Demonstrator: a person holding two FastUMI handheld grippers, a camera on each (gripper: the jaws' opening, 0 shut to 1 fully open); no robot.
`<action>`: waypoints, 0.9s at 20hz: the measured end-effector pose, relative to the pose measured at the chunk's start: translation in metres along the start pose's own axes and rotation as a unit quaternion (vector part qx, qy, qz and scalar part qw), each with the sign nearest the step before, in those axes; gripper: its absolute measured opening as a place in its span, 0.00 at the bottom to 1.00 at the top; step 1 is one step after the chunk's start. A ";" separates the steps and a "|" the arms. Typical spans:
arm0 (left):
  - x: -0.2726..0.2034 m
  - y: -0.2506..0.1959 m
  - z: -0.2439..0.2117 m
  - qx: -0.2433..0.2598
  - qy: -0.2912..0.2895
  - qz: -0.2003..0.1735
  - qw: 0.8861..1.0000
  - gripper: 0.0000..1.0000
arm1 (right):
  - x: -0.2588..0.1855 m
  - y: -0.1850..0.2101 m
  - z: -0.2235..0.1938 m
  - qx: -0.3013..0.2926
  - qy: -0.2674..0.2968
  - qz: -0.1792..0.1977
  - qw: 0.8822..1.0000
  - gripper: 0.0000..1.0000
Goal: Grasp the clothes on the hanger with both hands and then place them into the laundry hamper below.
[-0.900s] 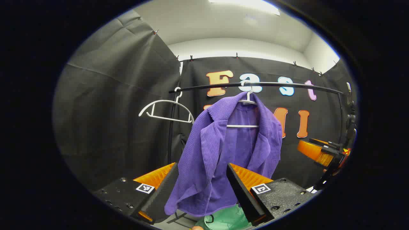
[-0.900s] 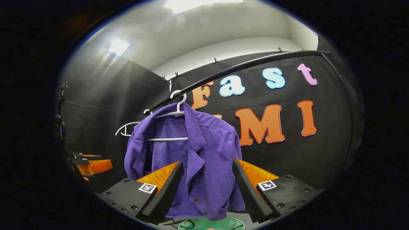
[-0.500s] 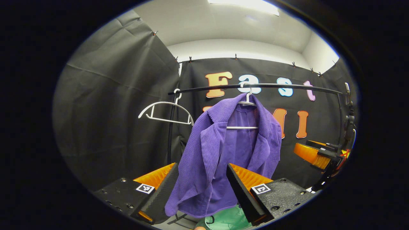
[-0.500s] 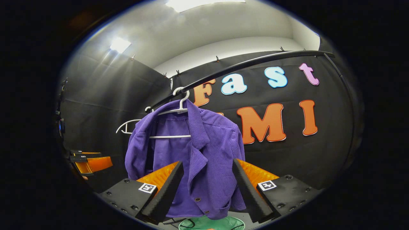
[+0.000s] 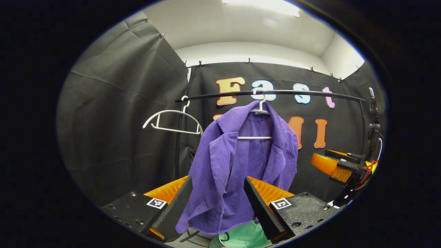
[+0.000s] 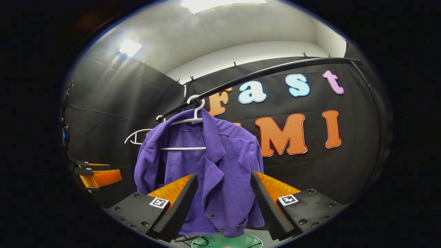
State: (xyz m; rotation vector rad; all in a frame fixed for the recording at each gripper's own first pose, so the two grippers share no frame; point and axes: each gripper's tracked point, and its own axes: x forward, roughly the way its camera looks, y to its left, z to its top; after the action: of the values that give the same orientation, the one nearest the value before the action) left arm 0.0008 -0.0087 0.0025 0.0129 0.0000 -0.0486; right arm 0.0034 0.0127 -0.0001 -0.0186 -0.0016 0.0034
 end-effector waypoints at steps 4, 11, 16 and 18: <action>0.008 -0.003 -0.005 -0.002 0.007 -0.005 1.000 0.92 | 0.009 0.005 -0.007 0.007 0.003 0.006 1.000 0.99; 0.042 -0.005 -0.020 -0.009 0.024 -0.006 1.000 0.92 | 0.051 0.014 -0.034 0.003 0.028 0.013 1.000 0.99; 0.069 -0.007 -0.033 -0.014 0.036 -0.012 0.999 0.91 | 0.089 0.020 -0.060 0.001 0.045 0.019 0.999 0.92; 0.079 -0.004 -0.033 -0.013 0.032 -0.004 0.999 0.90 | 0.103 0.022 -0.070 0.005 0.056 0.023 0.998 1.00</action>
State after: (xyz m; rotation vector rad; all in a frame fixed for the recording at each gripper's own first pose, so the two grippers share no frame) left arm 0.0794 -0.0160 -0.0302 -0.0125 0.0653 -0.0558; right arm 0.1064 0.0340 -0.0701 -0.0085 0.1113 0.0475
